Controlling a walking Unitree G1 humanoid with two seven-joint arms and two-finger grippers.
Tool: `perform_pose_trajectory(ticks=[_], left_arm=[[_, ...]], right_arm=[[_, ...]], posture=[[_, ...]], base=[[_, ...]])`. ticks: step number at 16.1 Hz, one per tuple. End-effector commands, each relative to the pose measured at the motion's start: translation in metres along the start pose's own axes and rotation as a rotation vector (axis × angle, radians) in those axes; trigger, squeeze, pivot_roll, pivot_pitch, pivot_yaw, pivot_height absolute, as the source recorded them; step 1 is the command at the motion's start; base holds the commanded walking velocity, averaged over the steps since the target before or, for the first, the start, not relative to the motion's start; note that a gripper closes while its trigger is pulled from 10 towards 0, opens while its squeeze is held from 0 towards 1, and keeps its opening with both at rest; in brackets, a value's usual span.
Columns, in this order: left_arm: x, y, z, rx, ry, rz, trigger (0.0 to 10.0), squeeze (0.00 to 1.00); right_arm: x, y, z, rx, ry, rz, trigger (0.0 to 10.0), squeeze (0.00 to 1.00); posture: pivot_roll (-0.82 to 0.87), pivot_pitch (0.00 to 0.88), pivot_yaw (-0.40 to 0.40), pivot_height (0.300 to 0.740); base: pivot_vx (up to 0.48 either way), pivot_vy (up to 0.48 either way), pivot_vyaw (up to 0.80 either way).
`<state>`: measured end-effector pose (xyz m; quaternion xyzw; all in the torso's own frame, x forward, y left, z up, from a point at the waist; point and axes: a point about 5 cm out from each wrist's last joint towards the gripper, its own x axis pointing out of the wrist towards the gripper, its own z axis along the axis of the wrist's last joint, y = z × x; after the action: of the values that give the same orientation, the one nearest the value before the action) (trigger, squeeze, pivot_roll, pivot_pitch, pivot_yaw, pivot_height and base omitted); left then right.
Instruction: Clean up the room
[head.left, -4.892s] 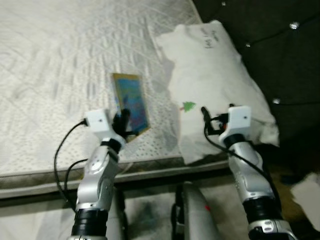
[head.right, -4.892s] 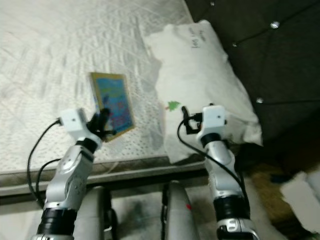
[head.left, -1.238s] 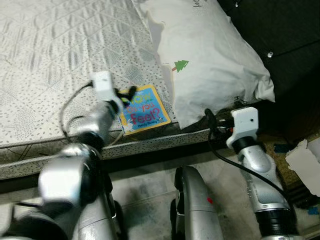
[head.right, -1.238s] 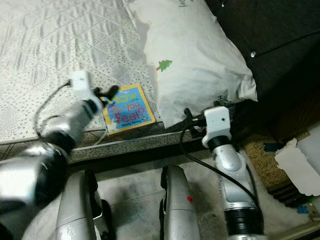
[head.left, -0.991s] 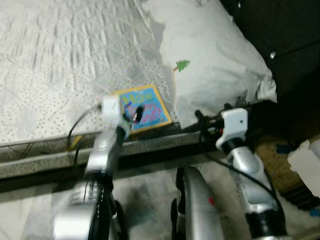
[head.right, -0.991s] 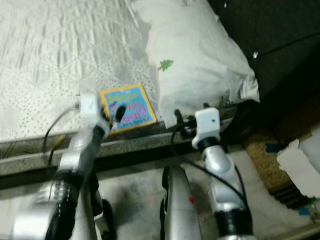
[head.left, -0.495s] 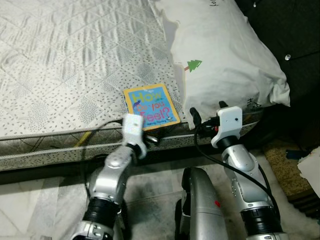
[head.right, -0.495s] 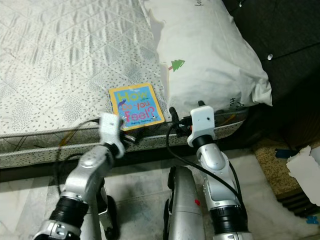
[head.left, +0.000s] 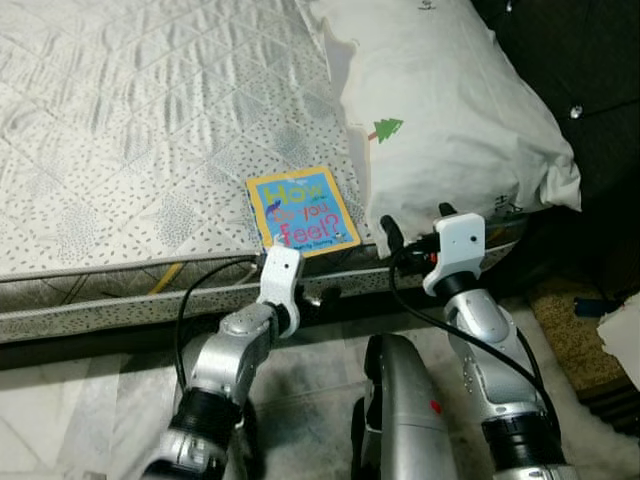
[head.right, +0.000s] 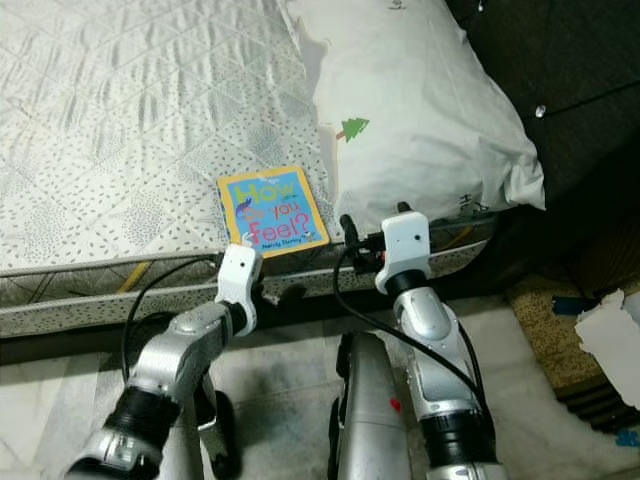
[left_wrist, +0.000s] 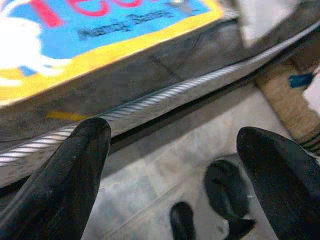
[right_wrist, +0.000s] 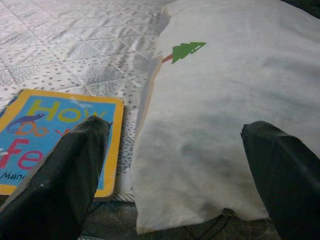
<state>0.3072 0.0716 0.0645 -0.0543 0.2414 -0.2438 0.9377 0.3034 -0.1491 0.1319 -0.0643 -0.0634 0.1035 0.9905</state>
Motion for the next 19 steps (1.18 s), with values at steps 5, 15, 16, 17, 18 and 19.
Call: perform_pose_trajectory(ticks=[5, 15, 16, 17, 18, 19], left_arm=[[0.010, 0.028, 0.005, 0.004, 0.014, 0.088, 10.0, 1.00], [0.016, 0.055, 0.022, 0.025, -0.015, 0.162, 10.0, 0.85], [0.016, 0.056, 0.024, 0.025, -0.019, 0.165, 10.0, 0.80], [0.016, 0.058, 0.026, 0.023, -0.024, 0.171, 10.0, 0.66], [0.015, 0.061, 0.030, 0.022, -0.029, 0.183, 10.0, 0.62], [0.015, 0.062, 0.031, 0.023, -0.031, 0.186, 10.0, 0.29]], right_arm=[[-0.001, -0.006, -0.003, -0.009, 0.011, -0.021, 10.0, 0.00], [0.000, -0.009, -0.002, -0.023, 0.010, -0.021, 10.0, 0.00], [0.001, -0.009, -0.002, -0.024, 0.009, -0.020, 10.0, 0.00], [0.002, -0.009, -0.001, -0.024, 0.007, -0.018, 10.0, 0.00], [0.003, -0.009, -0.001, -0.025, 0.005, -0.017, 10.0, 0.00], [0.003, -0.009, -0.001, -0.025, 0.004, -0.016, 10.0, 0.00]], posture=[[-0.11, 0.213, -0.031, 0.553], [-0.12, 0.197, -0.038, 0.553], [-0.12, 0.195, -0.039, 0.553], [-0.12, 0.193, -0.041, 0.553], [-0.12, 0.191, -0.042, 0.553], [-0.12, 0.190, -0.042, 0.553]], base=[[0.000, 0.000, 0.00], [0.000, 0.000, 0.00], [0.000, 0.000, 0.00], [0.000, 0.000, 0.00], [0.000, 0.000, 0.00], [0.000, 0.000, 0.00]])
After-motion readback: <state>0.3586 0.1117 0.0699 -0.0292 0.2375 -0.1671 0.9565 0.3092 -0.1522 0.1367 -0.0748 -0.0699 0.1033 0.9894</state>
